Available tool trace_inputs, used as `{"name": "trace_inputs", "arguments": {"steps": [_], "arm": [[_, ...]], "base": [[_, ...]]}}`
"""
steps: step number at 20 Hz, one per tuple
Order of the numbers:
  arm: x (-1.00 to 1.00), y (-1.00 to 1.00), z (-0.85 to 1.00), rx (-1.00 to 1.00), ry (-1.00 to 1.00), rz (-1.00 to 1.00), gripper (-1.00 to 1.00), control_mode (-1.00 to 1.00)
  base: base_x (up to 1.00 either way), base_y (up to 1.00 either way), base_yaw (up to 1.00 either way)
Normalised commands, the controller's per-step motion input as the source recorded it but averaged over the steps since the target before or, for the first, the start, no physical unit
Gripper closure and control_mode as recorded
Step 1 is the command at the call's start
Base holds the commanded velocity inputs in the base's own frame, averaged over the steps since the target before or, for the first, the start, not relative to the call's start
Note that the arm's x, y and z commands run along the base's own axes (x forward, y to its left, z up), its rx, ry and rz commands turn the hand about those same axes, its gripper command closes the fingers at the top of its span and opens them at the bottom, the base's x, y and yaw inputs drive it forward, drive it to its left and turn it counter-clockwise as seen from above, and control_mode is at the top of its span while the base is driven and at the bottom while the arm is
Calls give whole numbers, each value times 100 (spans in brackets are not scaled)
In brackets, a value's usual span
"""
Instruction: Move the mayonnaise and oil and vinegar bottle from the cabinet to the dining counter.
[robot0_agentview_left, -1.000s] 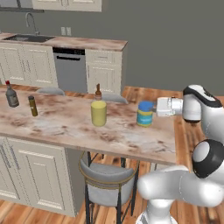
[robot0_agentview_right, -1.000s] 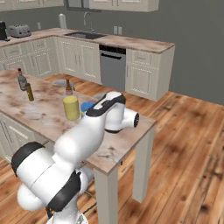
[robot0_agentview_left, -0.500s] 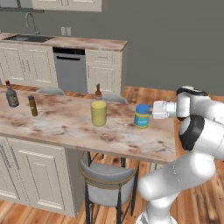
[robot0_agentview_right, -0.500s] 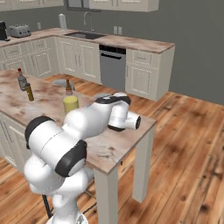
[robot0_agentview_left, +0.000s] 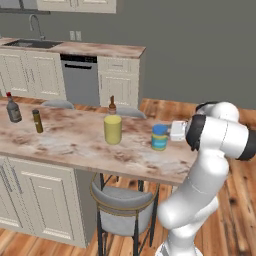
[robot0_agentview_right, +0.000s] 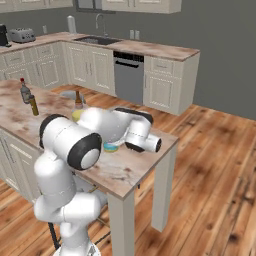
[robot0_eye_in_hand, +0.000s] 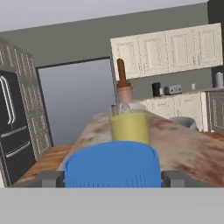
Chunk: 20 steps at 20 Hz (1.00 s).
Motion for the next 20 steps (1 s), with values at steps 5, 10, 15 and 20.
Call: {"name": "trace_inputs", "arguments": {"steps": [5,10,15,20], "arm": [[37,-2,-45,0,0,0,100,-100],[26,0,-31,0,0,2,100,-100],[20,0,-29,0,0,3,100,-100],[7,7,-32,0,-1,3,-100,-100]], "base": [[0,0,0],[0,0,0],[0,0,0],[0,0,0]]}}
